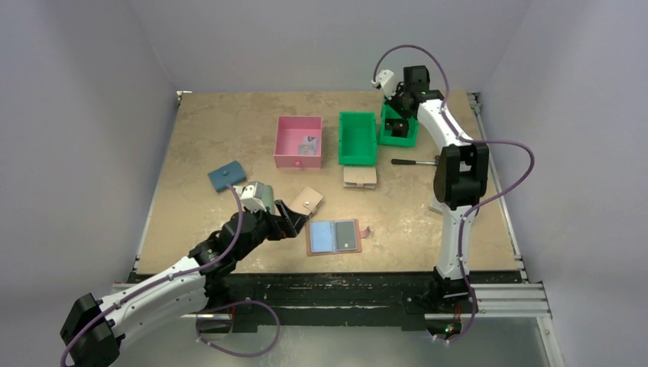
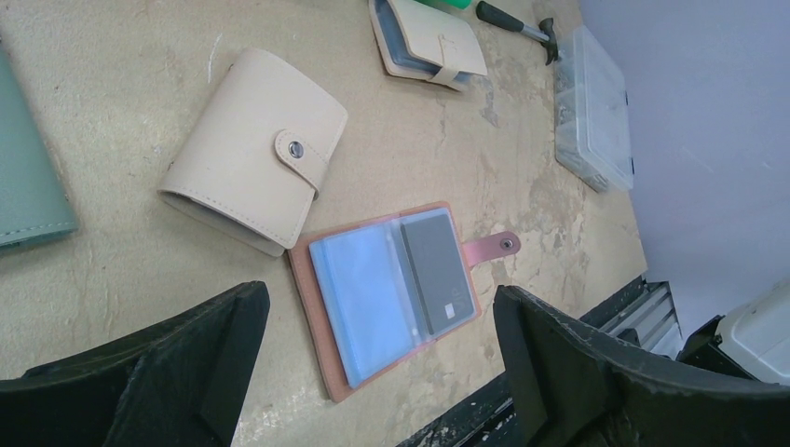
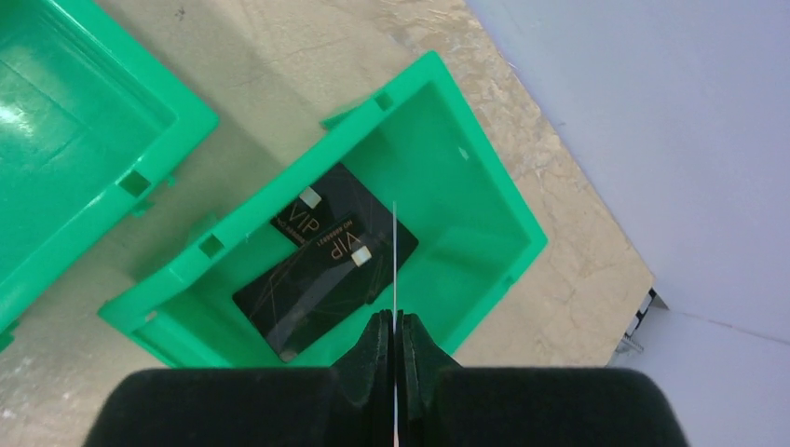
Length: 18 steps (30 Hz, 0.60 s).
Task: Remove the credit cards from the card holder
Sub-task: Place the credit card in the storage box.
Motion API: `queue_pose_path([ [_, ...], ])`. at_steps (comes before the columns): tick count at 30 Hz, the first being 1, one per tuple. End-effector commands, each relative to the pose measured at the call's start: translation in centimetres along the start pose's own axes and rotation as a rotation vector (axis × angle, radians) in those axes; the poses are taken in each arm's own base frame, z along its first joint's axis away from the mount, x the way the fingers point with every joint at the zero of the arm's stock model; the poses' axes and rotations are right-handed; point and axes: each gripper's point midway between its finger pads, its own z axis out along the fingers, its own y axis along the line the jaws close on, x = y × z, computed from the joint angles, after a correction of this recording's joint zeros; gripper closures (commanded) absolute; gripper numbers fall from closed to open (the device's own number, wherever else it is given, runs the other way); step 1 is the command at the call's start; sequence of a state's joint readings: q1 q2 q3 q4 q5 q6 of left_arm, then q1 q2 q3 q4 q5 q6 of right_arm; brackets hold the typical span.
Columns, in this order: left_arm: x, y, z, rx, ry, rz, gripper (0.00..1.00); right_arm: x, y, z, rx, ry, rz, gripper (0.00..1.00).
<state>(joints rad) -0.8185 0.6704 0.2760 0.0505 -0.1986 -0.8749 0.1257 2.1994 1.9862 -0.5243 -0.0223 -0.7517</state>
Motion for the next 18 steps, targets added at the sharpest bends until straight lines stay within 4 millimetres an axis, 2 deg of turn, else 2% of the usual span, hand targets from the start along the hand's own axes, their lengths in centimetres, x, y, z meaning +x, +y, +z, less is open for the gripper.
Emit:
queue_pose_path([
  [1, -0.8, -0.6, 0.2, 0.017, -0.035, -0.017, 0.01, -2.1, -1.7, 0.1, 0.116, -0.016, -0.055, 0.93],
  [5, -0.9, -0.7, 0.3, 0.016, -0.033, -0.017, 0.01, -1.1, 0.9, 0.7, 0.036, 0.008, -0.056, 0.80],
  [7, -0.9, -0.8, 0.4, 0.022, -0.032, -0.015, 0.01, -0.7, 2.9, 0.6, -0.051, -0.005, -0.044, 0.70],
  [9, -0.9, -1.0, 0.5, 0.027, -0.031, -0.014, 0.01, -0.4, 4.3, -0.1, -0.113, -0.013, -0.033, 0.66],
  [18, -0.6, -1.9, 1.0, 0.061, -0.006, -0.021, 0.01, -2.0, 7.1, -5.6, -0.264, -0.108, 0.041, 0.64],
])
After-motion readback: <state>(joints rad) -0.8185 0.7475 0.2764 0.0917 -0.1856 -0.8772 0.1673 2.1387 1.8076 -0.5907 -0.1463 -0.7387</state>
